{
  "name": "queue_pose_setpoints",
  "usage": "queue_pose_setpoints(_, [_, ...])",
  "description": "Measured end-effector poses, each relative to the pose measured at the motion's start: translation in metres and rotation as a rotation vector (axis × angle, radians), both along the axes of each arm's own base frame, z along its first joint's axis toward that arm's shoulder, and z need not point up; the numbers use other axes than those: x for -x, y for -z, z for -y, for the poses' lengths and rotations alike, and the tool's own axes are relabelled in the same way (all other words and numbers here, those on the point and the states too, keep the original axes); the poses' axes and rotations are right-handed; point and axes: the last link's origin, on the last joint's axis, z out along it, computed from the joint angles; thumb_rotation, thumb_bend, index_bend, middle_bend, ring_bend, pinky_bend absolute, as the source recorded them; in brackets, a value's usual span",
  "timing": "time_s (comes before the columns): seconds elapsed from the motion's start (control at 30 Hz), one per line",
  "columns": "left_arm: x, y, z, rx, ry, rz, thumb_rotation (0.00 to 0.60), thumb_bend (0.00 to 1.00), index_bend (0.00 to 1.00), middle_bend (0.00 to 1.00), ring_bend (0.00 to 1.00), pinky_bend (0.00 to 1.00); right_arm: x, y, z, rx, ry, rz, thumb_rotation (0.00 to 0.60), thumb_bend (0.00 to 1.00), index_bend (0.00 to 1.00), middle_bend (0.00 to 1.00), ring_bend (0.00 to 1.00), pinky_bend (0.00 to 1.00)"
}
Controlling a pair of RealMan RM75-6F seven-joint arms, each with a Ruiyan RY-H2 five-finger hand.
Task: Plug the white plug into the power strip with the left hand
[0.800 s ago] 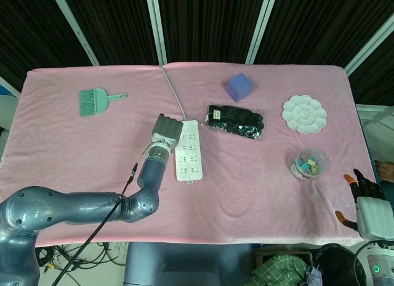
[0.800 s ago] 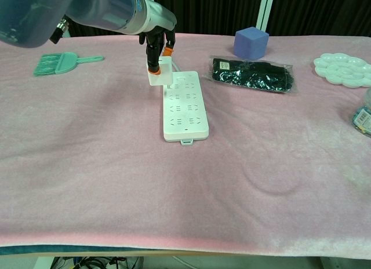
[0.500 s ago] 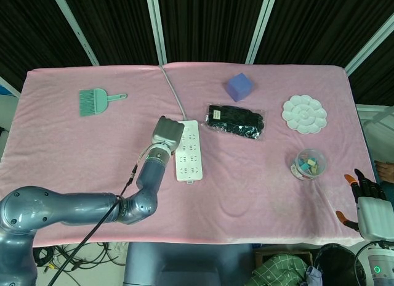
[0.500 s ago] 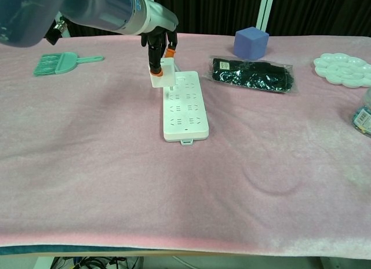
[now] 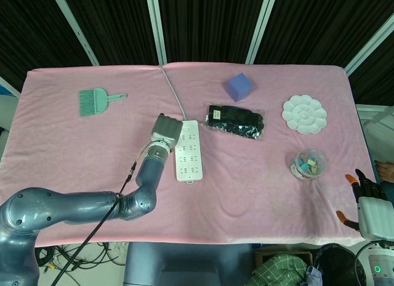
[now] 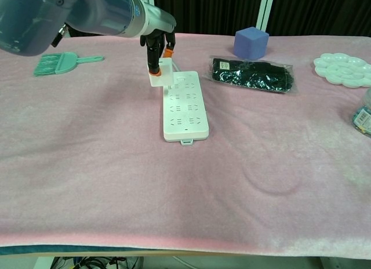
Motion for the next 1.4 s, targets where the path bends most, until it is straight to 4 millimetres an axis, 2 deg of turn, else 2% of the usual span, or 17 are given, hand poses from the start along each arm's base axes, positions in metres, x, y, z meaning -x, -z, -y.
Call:
queue_pose_setpoints(0.6, [-0.006,0.024,-0.006,0.021,-0.013,0.006,0.600,0.65,0.67,0.67,0.32,0.24,0.001,-0.001,0.001,0.005,0.003,0.006,0.600,0.11,0.15,0.04,0.13,0.14])
queue_pose_setpoints(1.4, [-0.010,0.030,-0.004,0.032,-0.014,-0.009,0.600,0.65,0.67,0.68,0.33,0.24,0.001,-0.001,0.001,0.006,0.004,0.010,0.600,0.11,0.15,0.04,0.13,0.14])
